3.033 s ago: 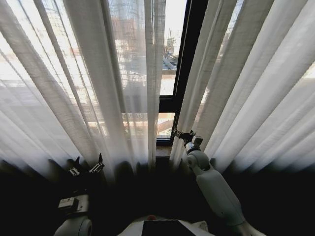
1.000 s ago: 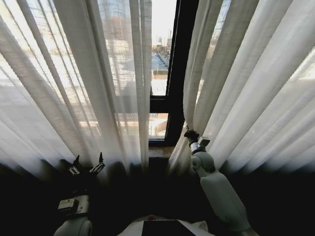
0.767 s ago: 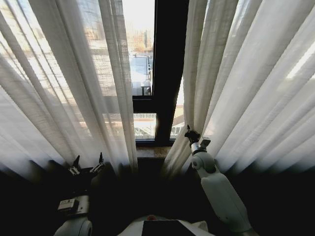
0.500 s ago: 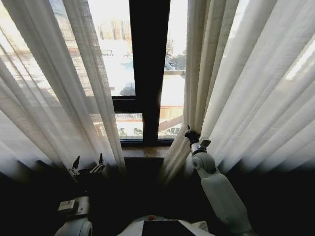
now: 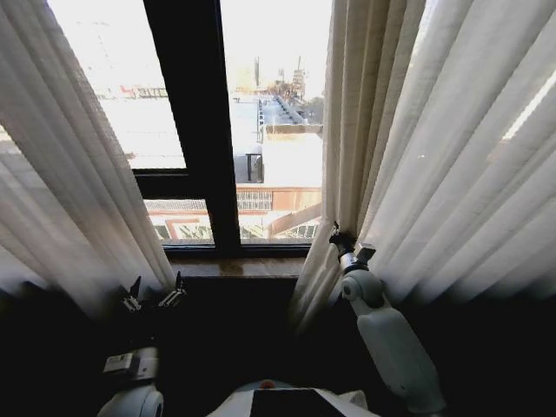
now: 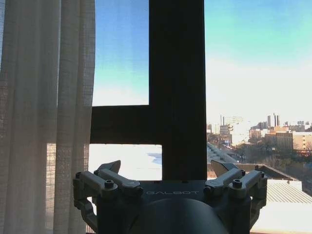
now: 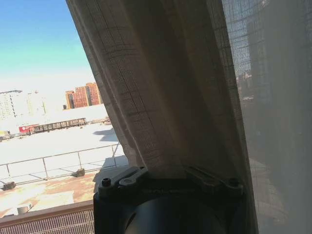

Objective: Open the curtains by pulling them apart, changing their state from closed to fully open.

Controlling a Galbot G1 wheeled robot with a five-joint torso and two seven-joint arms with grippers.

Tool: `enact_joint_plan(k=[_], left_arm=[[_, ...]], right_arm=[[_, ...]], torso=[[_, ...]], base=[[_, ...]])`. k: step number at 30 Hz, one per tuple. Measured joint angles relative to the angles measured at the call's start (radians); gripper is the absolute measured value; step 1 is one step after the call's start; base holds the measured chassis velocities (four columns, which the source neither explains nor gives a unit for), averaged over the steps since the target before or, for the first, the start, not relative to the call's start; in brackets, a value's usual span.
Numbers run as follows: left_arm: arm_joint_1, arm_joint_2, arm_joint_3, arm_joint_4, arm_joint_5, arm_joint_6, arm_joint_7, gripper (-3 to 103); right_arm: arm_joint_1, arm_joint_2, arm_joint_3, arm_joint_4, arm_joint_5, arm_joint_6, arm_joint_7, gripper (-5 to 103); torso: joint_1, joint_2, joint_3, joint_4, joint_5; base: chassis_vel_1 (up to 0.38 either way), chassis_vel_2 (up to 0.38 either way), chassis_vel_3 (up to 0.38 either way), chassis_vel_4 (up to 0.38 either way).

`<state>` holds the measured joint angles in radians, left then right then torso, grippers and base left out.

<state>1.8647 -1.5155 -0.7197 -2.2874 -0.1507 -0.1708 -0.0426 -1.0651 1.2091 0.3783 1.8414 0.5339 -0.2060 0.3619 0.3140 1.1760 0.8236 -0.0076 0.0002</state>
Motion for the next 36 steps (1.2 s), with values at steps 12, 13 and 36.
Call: enact_joint_plan(k=[12, 13, 36], left_arm=[[0.003, -0.002, 0.002, 0.016, 0.0, -0.014, 0.012, 100], [0.003, -0.002, 0.001, 0.019, 0.0, -0.017, 0.018, 100], [-0.011, 0.025, -0.011, 0.05, -0.005, -0.023, 0.021, 100]], right_arm=[[-0.001, 0.013, -0.003, -0.016, -0.03, 0.012, -0.016, 0], [-0.001, 0.015, -0.004, -0.02, -0.031, 0.015, -0.016, 0], [-0.023, 0.014, 0.019, -0.023, -0.037, 0.019, -0.012, 0]], torso=[[0.0, 0.0, 0.0, 0.0, -0.0001], [0.0, 0.0, 0.0, 0.0, -0.0001], [0.0, 0.0, 0.0, 0.0, -0.0001]], base=[[-0.355, -0.359, 0.351, 0.365], [-0.358, -0.357, 0.35, 0.368], [-0.354, -0.351, 0.355, 0.35]])
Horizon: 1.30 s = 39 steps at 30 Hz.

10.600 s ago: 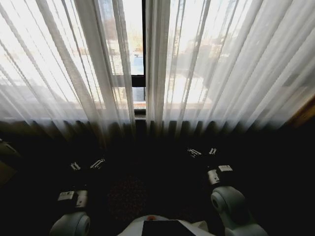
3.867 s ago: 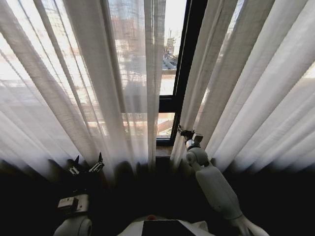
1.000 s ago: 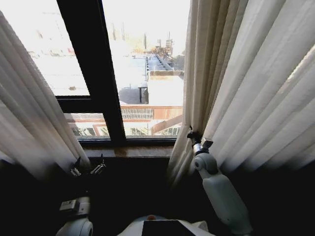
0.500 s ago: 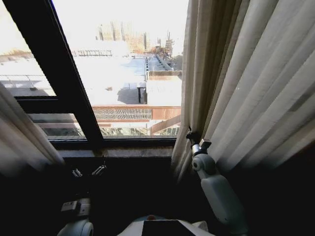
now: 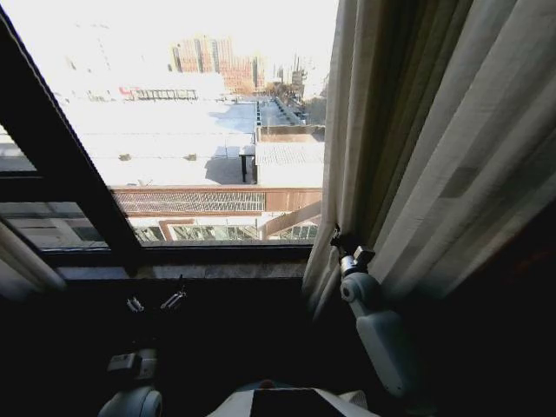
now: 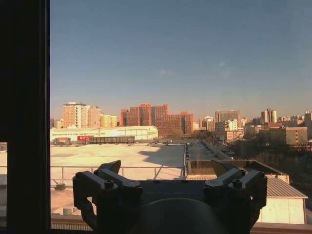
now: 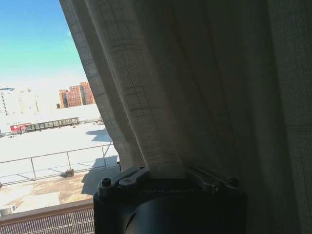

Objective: Open the curtains by pulling them apart, changing their state from closed to fully open.

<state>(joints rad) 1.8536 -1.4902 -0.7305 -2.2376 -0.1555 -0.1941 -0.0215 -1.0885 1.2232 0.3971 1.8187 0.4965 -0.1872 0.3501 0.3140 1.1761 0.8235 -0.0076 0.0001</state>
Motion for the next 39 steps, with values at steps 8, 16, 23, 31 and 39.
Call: enact_joint_plan(k=[8, 16, 23, 31, 39], left_arm=[[-0.008, 0.002, -0.001, 0.005, -0.004, 0.002, 0.0, 100], [-0.006, -0.016, 0.007, 0.006, 0.006, 0.004, 0.0, 100], [-0.001, -0.027, 0.009, -0.002, 0.022, 0.004, 0.0, 100], [0.002, -0.025, 0.004, -0.003, 0.021, 0.004, 0.001, 100], [0.006, -0.02, 0.003, -0.004, 0.018, 0.003, 0.003, 100]], right_arm=[[-0.001, -0.004, -0.004, 0.002, 0.001, -0.002, 0.001, 0], [-0.002, -0.012, -0.004, -0.001, 0.003, -0.002, 0.0, 0], [0.001, -0.008, -0.007, -0.001, 0.003, -0.002, -0.005, 0], [0.0, 0.001, -0.027, -0.006, -0.025, 0.016, -0.006, 0], [-0.01, 0.001, -0.016, -0.004, -0.028, 0.018, -0.004, 0]], torso=[[0.0, 0.0, 0.0, -0.0001, 0.0], [0.0, 0.0, 0.0, -0.0001, 0.0], [0.0, 0.0, 0.0, -0.0001, 0.0001], [0.0, 0.0, 0.0, 0.0001, 0.0001], [0.0, 0.0, 0.0, 0.0001, 0.0006]], base=[[-0.356, -0.351, 0.35, 0.351], [-0.356, -0.359, 0.361, 0.362], [-0.348, -0.355, 0.351, 0.356], [-0.349, -0.321, 0.342, 0.329], [-0.073, -0.09, 0.086, 0.077]])
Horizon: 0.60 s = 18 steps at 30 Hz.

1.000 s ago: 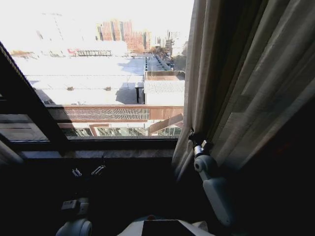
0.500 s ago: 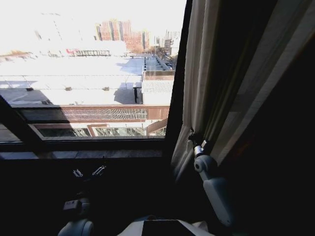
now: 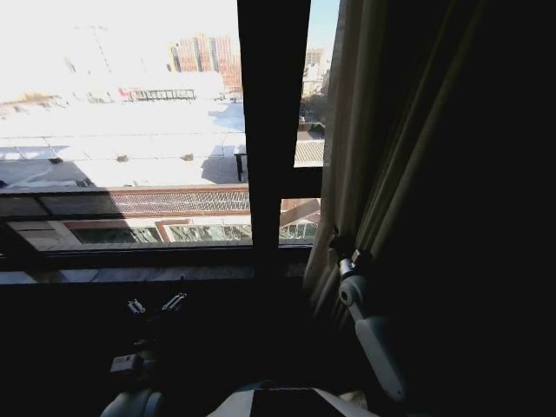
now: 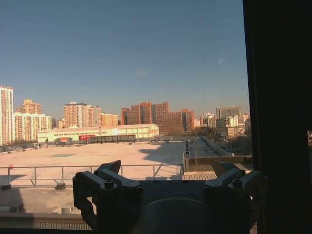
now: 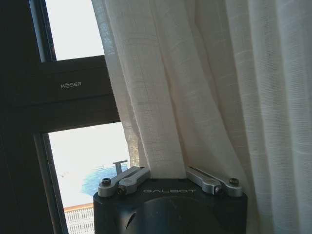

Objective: Open the curtains by pulling them apart, changing their state from closed to fully open.

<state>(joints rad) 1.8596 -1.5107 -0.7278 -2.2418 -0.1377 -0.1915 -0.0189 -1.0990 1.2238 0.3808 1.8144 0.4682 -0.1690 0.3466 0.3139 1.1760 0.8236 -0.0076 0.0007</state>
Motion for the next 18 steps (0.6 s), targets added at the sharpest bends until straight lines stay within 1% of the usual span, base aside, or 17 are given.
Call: enact_joint_plan(k=[1, 3, 7, 10, 12, 18], left_arm=[[0.001, 0.001, -0.001, -0.003, 0.0, -0.001, 0.0, 100], [0.002, 0.001, -0.001, -0.005, -0.001, -0.002, -0.001, 100], [0.006, 0.002, -0.002, -0.009, -0.002, -0.004, -0.002, 100], [0.007, 0.002, -0.001, -0.01, -0.002, -0.006, -0.002, 100], [0.007, 0.001, 0.0, -0.01, -0.002, -0.007, -0.001, 100], [0.006, -0.002, 0.0, -0.012, 0.0, -0.007, -0.001, 100]], right_arm=[[-0.003, 0.001, 0.004, 0.001, 0.0, 0.0, 0.001, 0], [-0.007, 0.001, 0.007, 0.002, -0.001, 0.0, 0.001, 0], [-0.016, 0.002, 0.014, 0.01, -0.004, 0.001, 0.001, 0], [-0.023, 0.0, 0.018, 0.016, -0.005, 0.002, 0.002, 0], [-0.026, -0.003, 0.021, 0.02, -0.006, 0.002, 0.002, 0], [-0.03, -0.007, 0.024, 0.028, -0.003, 0.002, 0.001, 0]], torso=[[0.0, 0.0, 0.0, 0.0, -0.001], [0.0, 0.0, 0.0, 0.0002, -0.0015], [0.0, 0.0, 0.0, 0.0002, -0.0007], [0.0, 0.0, 0.0, -0.0002, -0.0008], [0.0, 0.0, 0.0, -0.0003, -0.0001], [0.0, 0.0, 0.0, -0.0001, -0.0004]], base=[[0.0, 0.0, 0.0, 0.0], [0.031, 0.022, -0.015, -0.024], [0.054, 0.065, -0.055, -0.041], [0.0, 0.0, 0.0, 0.0], [0.0, 0.0, 0.0, 0.0], [0.0, 0.0, 0.0, 0.0]])
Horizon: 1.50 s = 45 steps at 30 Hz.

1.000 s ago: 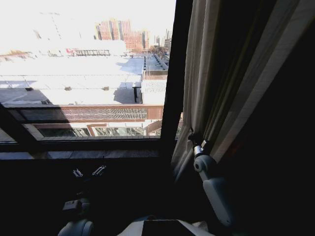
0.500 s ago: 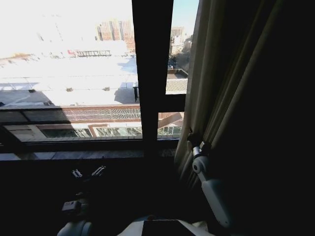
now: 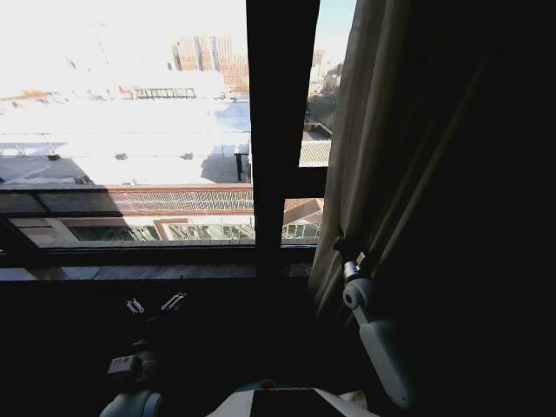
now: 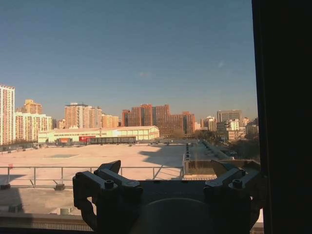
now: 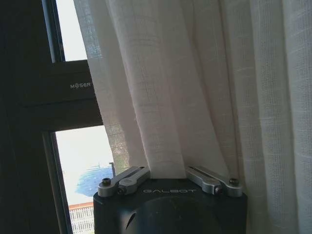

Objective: Open the curtains by pulling them apart, changing their state from closed to fully open.

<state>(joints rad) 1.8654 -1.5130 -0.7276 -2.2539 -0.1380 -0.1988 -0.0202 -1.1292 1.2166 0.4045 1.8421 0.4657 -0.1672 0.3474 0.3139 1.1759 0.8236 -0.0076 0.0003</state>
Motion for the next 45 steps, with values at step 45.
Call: enact_joint_plan(k=[45], left_arm=[[-0.003, 0.0, 0.003, 0.007, 0.001, -0.007, 0.001, 100]], right_arm=[[-0.034, 0.011, 0.072, -0.019, -0.042, -0.005, 0.069, 0]], torso=[[0.0, 0.0, 0.0, -0.0002, 0.0]], base=[[-0.063, -0.062, 0.061, 0.063]])
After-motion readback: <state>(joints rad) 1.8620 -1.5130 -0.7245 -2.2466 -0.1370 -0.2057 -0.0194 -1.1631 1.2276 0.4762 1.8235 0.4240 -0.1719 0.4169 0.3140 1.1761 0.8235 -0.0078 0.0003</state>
